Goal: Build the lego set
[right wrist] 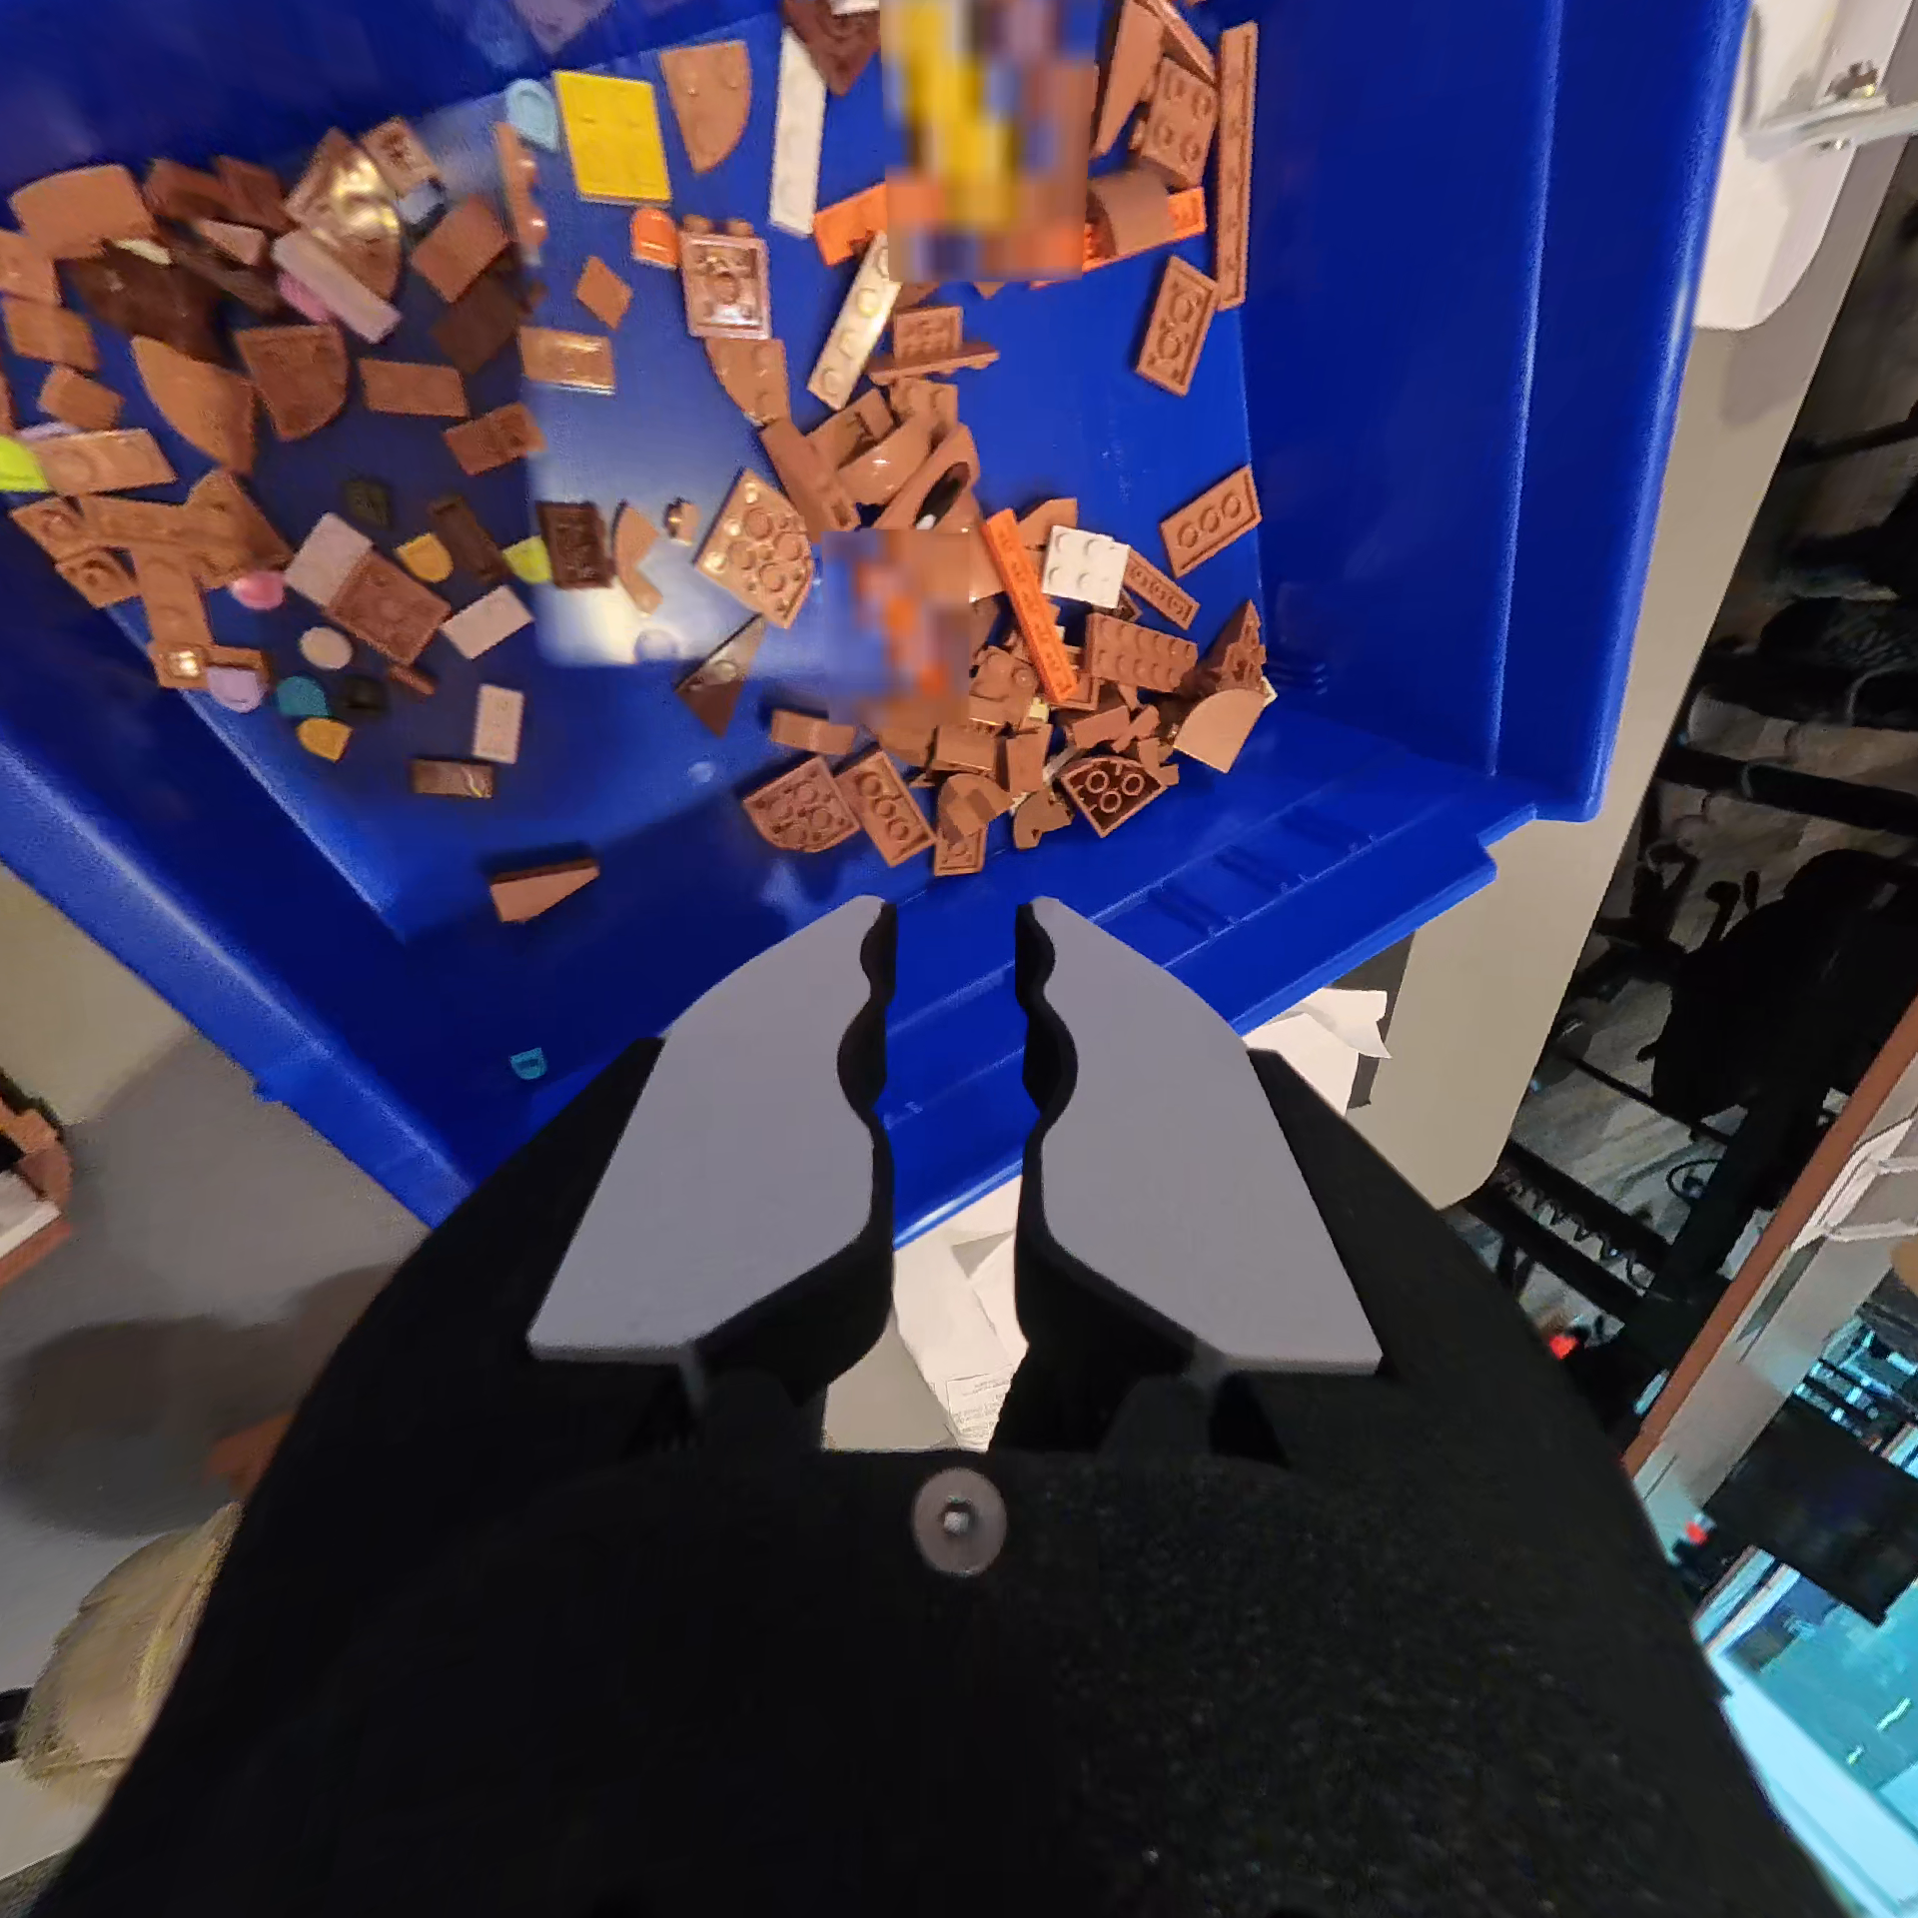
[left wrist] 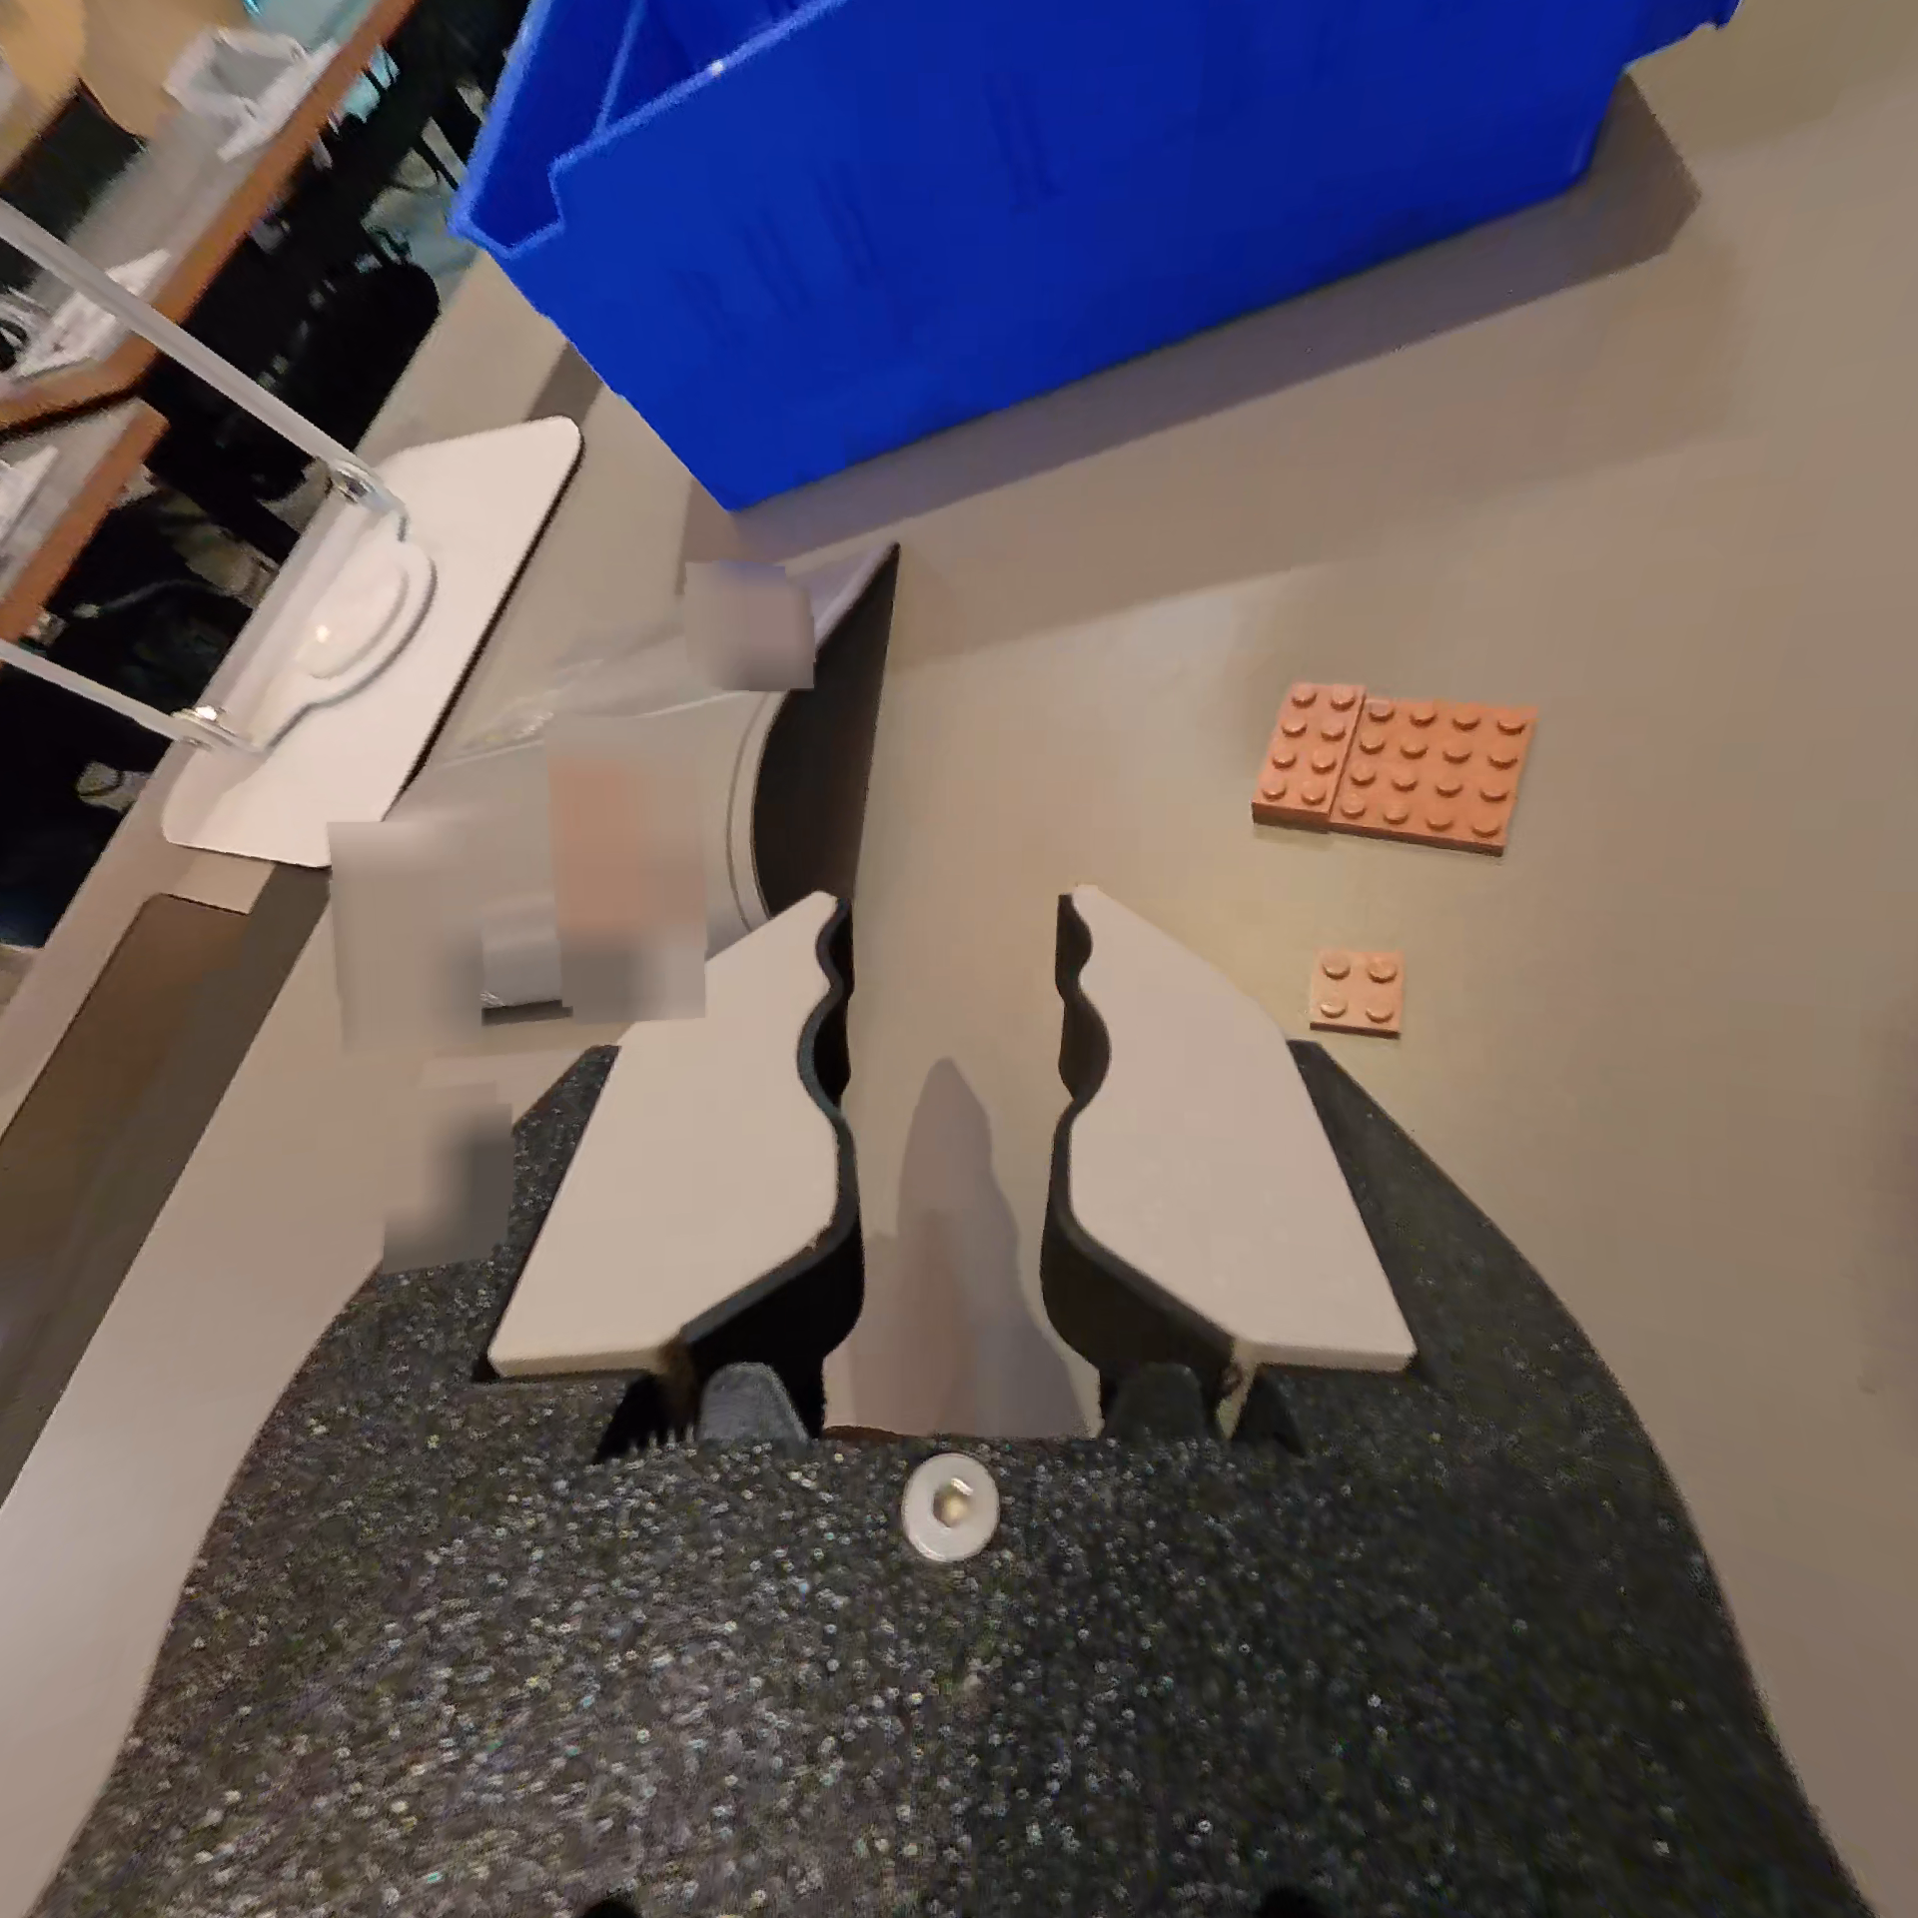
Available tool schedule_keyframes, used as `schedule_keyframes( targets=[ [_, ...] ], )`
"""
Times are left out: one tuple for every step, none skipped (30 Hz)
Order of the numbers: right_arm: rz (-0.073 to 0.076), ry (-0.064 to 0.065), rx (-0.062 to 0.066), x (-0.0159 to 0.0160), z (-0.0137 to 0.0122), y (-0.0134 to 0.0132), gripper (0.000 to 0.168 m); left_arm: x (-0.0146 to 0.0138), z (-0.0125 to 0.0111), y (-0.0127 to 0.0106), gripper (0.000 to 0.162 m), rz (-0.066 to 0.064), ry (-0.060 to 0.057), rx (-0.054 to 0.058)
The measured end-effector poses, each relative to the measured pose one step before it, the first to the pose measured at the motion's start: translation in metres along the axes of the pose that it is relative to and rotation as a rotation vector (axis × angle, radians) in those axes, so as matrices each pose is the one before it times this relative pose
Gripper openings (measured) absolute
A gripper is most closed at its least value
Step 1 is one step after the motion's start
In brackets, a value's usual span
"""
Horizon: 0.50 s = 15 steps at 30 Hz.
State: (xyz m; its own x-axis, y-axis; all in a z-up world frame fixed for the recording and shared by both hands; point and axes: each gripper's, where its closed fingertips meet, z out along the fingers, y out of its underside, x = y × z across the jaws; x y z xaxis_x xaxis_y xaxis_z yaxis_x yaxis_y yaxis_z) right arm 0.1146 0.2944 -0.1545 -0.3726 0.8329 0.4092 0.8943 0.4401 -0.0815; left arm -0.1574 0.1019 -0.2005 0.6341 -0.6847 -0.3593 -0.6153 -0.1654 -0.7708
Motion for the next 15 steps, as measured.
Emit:
schedule_keyframes(
  targets=[
    [-0.0137,0.0019,0.0078,-0.00352,-0.00130,0.00074,0.022,-0.00065,0.00050,-0.00053,0.037,0.0025,-0.0055,0.0151],
    [-0.0139,0.0044,0.0045,-0.00321,-0.00146,0.00122,0.022,-0.00043,0.00053,-0.00017,0.037,0.0004,-0.0028,0.0118],
    [-0.0130,0.0055,0.0047,-0.00290,-0.00147,0.00112,0.022,-0.00041,0.00029,-0.00048,0.037,0.0005,-0.0032,0.0121],
    [-0.0108,0.0041,0.0083,-0.00296,-0.00145,0.00066,0.022,-0.00050,0.00027,-0.00079,0.037,-0.0001,-0.0040,0.0144],
    [-0.0081,0.0024,0.0112,-0.00278,-0.00121,0.00019,0.022,-0.00012,0.00020,-0.00105,0.037,-0.0010,-0.0010,0.0151],
    [-0.0069,0.0030,0.0133,-0.00238,-0.00088,-0.00032,0.022,-0.00023,0.00000,-0.00125,0.037,-0.0016,-0.0011,0.0162],
    [-0.0058,0.0040,0.0136,-0.00168,-0.00033,-0.00060,0.022,-0.00071,0.00013,-0.00089,0.036,-0.0035,-0.0035,0.0141],
    [-0.0040,0.0029,0.0122,-0.00147,0.00005,-0.00073,0.022,-0.00081,0.00024,-0.00049,0.036,-0.0046,-0.0026,0.0117],
    [-0.0035,0.0005,0.0111,-0.00149,0.00060,-0.00090,0.022,-0.00048,0.00017,-0.00053,0.036,-0.0049,-0.0007,0.0120],
    [-0.0047,-0.0017,0.0105,-0.00146,0.00092,-0.00103,0.022,-0.00044,0.00012,-0.00046,0.035,-0.0052,-0.0008,0.0125],
    [-0.0056,-0.0030,0.0099,-0.00136,0.00114,-0.00123,0.023,0.00008,0.00009,-0.00059,0.035,-0.0062,0.0022,0.0134],
    [-0.0058,-0.0032,0.0094,-0.00109,0.00136,-0.00116,0.022,0.00046,0.00011,-0.00028,0.034,-0.0077,0.0058,0.0108],
    [-0.0056,-0.0040,0.0095,-0.00087,0.00144,-0.00132,0.023,-0.00020,0.00015,-0.00002,0.034,-0.0051,0.0002,0.0067],
    [-0.0051,-0.0057,0.0098,-0.00085,0.00159,-0.00126,0.023,-0.00021,0.00002,-0.00010,0.034,-0.0011,-0.0018,0.0059],
    [-0.0032,-0.0075,0.0103,-0.00097,0.00150,-0.00124,0.023,0.00037,0.00007,-0.00024,0.033,-0.0021,0.0029,0.0062]
  ],
)
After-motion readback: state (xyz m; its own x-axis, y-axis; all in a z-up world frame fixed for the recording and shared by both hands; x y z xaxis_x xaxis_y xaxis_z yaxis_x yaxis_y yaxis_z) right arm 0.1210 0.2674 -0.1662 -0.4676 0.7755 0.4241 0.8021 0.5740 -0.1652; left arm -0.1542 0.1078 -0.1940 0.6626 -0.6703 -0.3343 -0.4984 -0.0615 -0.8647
